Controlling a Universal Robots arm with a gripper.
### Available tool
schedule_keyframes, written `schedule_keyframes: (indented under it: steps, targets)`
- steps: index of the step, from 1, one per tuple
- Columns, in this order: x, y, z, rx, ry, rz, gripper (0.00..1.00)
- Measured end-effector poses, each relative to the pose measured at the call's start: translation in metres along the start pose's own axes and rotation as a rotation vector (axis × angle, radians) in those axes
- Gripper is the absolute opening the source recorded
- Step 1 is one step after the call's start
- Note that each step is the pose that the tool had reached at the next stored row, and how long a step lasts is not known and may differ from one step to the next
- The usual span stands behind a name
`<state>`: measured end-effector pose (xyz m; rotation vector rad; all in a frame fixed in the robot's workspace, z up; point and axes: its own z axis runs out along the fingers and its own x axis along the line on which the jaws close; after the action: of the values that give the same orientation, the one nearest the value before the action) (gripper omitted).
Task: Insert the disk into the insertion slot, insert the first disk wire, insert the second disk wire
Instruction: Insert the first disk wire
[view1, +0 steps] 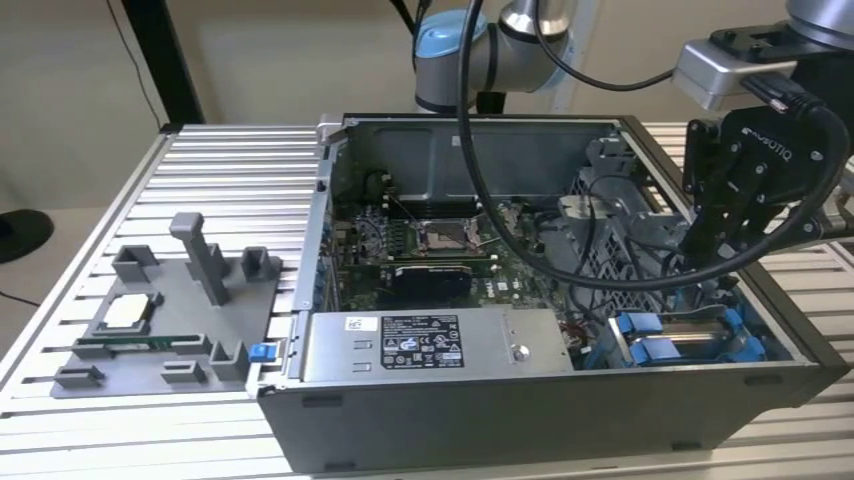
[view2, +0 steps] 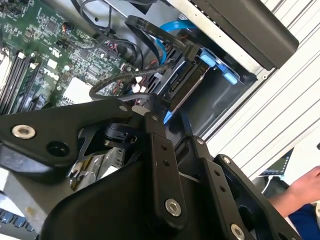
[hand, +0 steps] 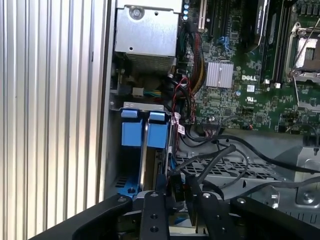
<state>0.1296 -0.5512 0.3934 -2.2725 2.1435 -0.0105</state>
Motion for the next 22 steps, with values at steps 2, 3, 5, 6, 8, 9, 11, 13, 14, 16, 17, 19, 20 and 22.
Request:
schedule_keyframes:
  steps: [2,3,5,6,8,9,11,13,14,16,17,19,20,22]
  targets:
    - [0.0000,0.0000,0.0000,0.0000,0.0000,-0.001,1.00]
    - [0.0000,0.0000,0.0000,0.0000,0.0001,-0.001,1.00]
    - [0.0000,0.0000,0.0000,0.0000,0.0000,-0.001,0.00]
    - [0.0000,0.0000,0.0000,0.0000,0.0000,-0.001,0.00]
    - [0.0000,0.0000,0.0000,0.0000,0.0001,-0.001,0.00]
    - [0.0000,0.0000,0.0000,0.0000,0.0000,-0.001,0.00]
    - [0.0000,0.0000,0.0000,0.0000,0.0000,-0.001,0.00]
    - [0.0000,0.0000,0.0000,0.0000,0.0000,-0.001,0.00]
    - [0.0000,0.0000,0.0000,0.0000,0.0000,-0.001,0.00]
    - [0.0000,0.0000,0.0000,0.0000,0.0000,-0.001,0.00]
    - [0.0000,0.0000,0.0000,0.0000,0.0000,-0.001,0.00]
    - [0.0000,0.0000,0.0000,0.0000,0.0001,-0.001,0.00]
    - [0.0000,0.0000,0.0000,0.0000,0.0002,-0.001,0.00]
    - [0.0000,0.0000,0.0005,0.0000,0.0000,-0.001,0.00]
